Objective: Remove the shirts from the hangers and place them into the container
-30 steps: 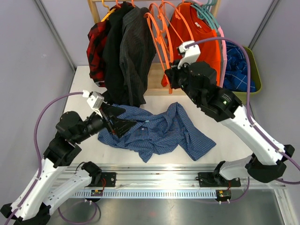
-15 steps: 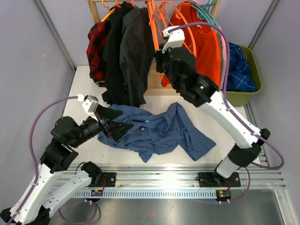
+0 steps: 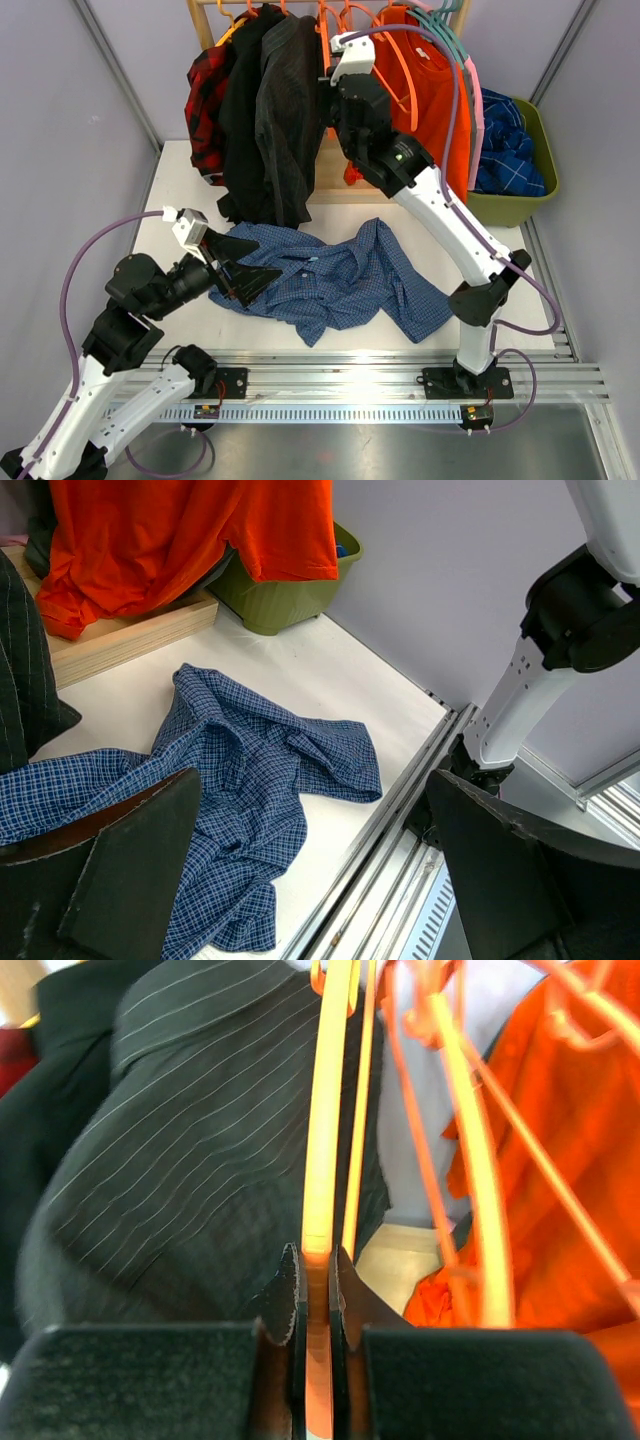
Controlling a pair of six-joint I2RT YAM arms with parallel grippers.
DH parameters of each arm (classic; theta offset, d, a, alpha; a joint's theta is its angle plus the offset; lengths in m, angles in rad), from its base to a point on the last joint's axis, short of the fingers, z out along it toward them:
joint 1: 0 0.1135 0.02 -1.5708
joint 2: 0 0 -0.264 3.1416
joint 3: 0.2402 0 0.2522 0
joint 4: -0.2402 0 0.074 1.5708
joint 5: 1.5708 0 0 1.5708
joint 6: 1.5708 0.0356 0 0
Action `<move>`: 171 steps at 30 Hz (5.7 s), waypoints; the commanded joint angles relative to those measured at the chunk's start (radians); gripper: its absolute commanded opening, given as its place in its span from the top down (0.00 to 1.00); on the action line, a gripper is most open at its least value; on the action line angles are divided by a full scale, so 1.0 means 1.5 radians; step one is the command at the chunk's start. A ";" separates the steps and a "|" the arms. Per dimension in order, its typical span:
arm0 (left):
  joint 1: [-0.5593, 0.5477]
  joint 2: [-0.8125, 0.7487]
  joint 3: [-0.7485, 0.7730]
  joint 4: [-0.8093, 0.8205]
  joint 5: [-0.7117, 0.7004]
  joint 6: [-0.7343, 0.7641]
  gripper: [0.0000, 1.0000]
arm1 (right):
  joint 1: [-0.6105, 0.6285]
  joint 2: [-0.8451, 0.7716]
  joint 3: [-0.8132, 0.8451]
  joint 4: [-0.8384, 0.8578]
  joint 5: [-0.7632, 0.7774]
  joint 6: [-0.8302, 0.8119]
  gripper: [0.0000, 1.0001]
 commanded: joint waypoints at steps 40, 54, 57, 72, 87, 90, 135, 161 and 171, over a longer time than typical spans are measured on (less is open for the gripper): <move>0.001 -0.020 -0.013 0.019 0.000 -0.027 0.01 | -0.135 0.171 0.261 -0.142 -0.260 0.103 1.00; 0.001 -0.026 -0.019 0.015 -0.010 -0.030 0.01 | -0.174 0.156 0.257 -0.019 -0.450 0.214 1.00; 0.001 -0.029 -0.022 0.018 -0.011 -0.033 0.01 | -0.179 0.163 0.274 -0.021 -0.463 0.237 1.00; 0.001 -0.035 -0.028 0.023 -0.009 -0.039 0.01 | -0.188 0.127 0.268 -0.017 -0.403 0.425 1.00; 0.001 -0.047 -0.029 0.021 -0.009 -0.044 0.01 | -0.224 0.077 0.270 -0.063 -0.428 0.602 1.00; 0.001 -0.055 -0.029 0.018 -0.011 -0.045 0.01 | -0.241 0.086 0.270 -0.079 -0.456 0.643 1.00; 0.001 -0.047 -0.041 0.039 0.005 -0.050 0.01 | -0.078 -0.256 -0.241 -0.187 -0.451 0.223 0.01; 0.001 -0.060 -0.035 0.001 -0.006 -0.042 0.01 | 0.092 -0.094 -0.636 0.065 -0.257 0.248 0.01; 0.001 -0.083 -0.033 -0.033 -0.027 -0.025 0.01 | 0.099 0.085 -0.533 0.071 -0.238 0.279 0.00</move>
